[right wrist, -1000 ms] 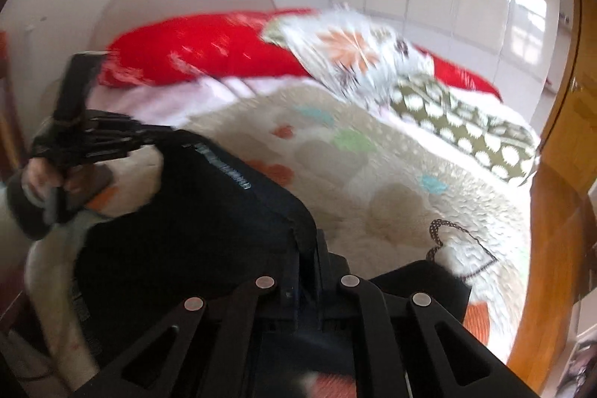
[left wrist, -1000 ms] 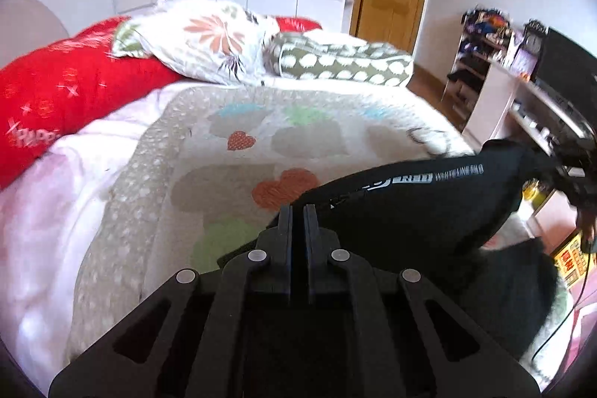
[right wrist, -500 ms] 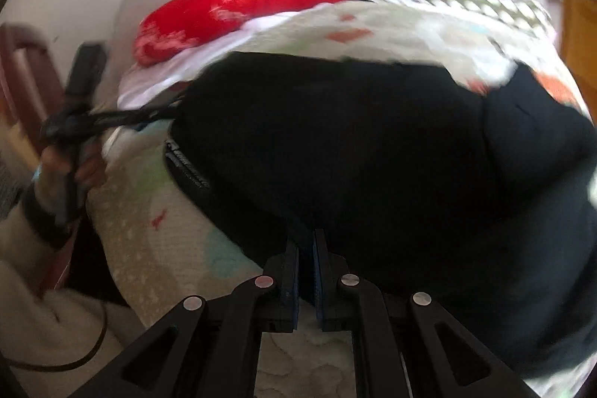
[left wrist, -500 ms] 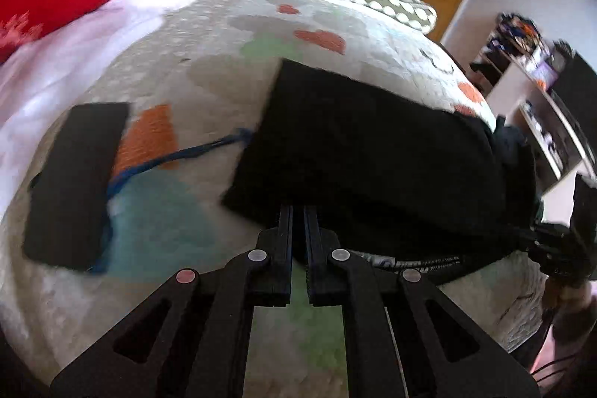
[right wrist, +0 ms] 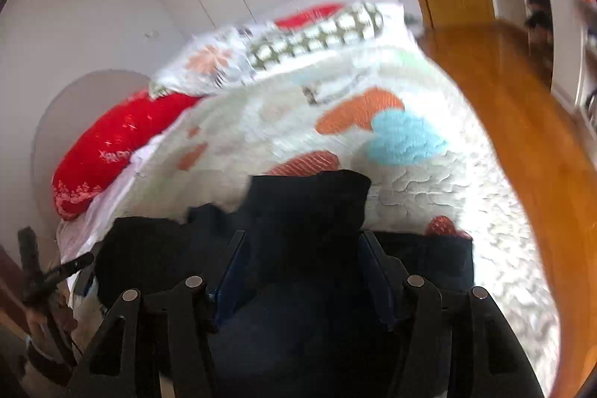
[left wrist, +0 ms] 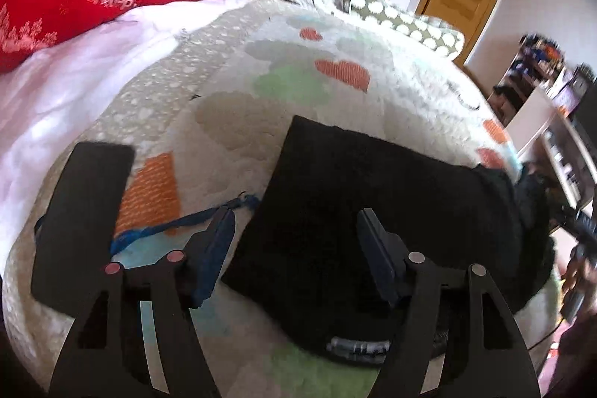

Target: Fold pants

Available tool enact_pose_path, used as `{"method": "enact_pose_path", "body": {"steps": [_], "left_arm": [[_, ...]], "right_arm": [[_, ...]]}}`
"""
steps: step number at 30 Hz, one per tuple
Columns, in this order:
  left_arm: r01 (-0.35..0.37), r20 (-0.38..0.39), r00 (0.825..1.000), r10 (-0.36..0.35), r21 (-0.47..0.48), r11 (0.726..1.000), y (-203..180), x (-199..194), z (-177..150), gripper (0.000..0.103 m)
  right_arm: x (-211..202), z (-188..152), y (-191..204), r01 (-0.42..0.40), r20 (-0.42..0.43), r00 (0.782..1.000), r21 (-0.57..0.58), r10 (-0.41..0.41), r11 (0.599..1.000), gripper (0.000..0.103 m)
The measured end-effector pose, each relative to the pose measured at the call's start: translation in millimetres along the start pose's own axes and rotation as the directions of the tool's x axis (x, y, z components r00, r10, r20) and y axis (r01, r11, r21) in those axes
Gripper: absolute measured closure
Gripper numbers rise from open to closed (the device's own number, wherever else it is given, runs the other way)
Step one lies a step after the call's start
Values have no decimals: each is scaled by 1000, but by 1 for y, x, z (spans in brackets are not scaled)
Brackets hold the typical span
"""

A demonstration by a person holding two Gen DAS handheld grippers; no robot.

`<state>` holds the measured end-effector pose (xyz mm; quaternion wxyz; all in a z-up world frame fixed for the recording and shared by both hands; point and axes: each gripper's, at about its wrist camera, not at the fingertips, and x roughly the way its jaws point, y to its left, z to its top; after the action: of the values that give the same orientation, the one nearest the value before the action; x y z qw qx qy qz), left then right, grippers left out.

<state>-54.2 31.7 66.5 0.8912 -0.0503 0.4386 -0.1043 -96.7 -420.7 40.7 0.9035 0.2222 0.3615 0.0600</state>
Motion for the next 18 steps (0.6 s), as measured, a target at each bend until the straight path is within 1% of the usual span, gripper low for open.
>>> {"method": "enact_pose_path", "body": {"steps": [1, 2, 3, 4, 5, 6, 7, 8, 9, 10, 12, 13, 14, 15, 16, 18], "left_arm": [[6, -9, 1000, -6, 6, 1000, -3, 7, 2, 36], [21, -19, 1000, -21, 6, 1000, -7, 13, 3, 36], [30, -26, 999, -29, 5, 1000, -9, 17, 5, 37], [28, -34, 999, -28, 10, 1000, -12, 22, 7, 55], [24, -38, 999, -24, 12, 1000, -15, 23, 9, 68], [42, -58, 997, -42, -2, 999, -15, 24, 11, 71], [47, -62, 997, -48, -13, 999, -15, 21, 13, 79], [48, -59, 997, -49, -11, 999, -15, 16, 14, 79], [47, -40, 998, -47, 2, 999, -17, 8, 14, 79], [44, -7, 999, -44, 23, 999, -19, -8, 12, 80], [47, 26, 998, -48, 41, 998, -20, -26, 6, 80], [50, 37, 998, -52, 39, 998, -18, -34, 0, 80], [43, 36, 998, -45, 37, 998, -16, -36, -5, 80], [29, 27, 999, -30, 37, 999, -14, -35, -12, 80], [10, -4, 1000, -10, 25, 1000, -11, -27, -21, 80], [-1, -60, 998, 0, -15, 1000, -6, -13, -30, 80]], "right_arm": [[13, 5, -6, 7, -30, 1000, 30, -6, 1000, 45], [23, 9, -9, -14, -47, 999, 44, 16, 999, 52], [29, 12, -12, -45, -58, 997, 48, 47, 998, 65], [33, 12, -8, -52, -57, 997, 42, 54, 998, 92], [34, 14, -6, -38, -46, 998, 32, 39, 999, 94], [26, 13, -3, -28, -15, 999, 22, 28, 999, 96], [12, 13, -2, -26, 30, 999, 19, 25, 999, 97], [-5, 14, -2, -14, 79, 997, 25, 12, 1000, 97], [-21, 10, -1, 1, 125, 992, 30, -5, 1000, 97], [-49, 5, -3, 25, 188, 982, 35, -31, 999, 97], [-87, -5, -11, 66, 248, 966, 54, -77, 996, 97], [-100, -11, -14, 86, 251, 963, 66, -100, 994, 97], [-111, -23, -20, 111, 237, 963, 79, -127, 991, 97], [-112, -31, -23, 131, 215, 966, 84, -147, 988, 97], [-107, -42, -29, 152, 171, 971, 90, -166, 984, 97], [-89, -59, -41, 160, 92, 981, 123, -172, 979, 97]]}}
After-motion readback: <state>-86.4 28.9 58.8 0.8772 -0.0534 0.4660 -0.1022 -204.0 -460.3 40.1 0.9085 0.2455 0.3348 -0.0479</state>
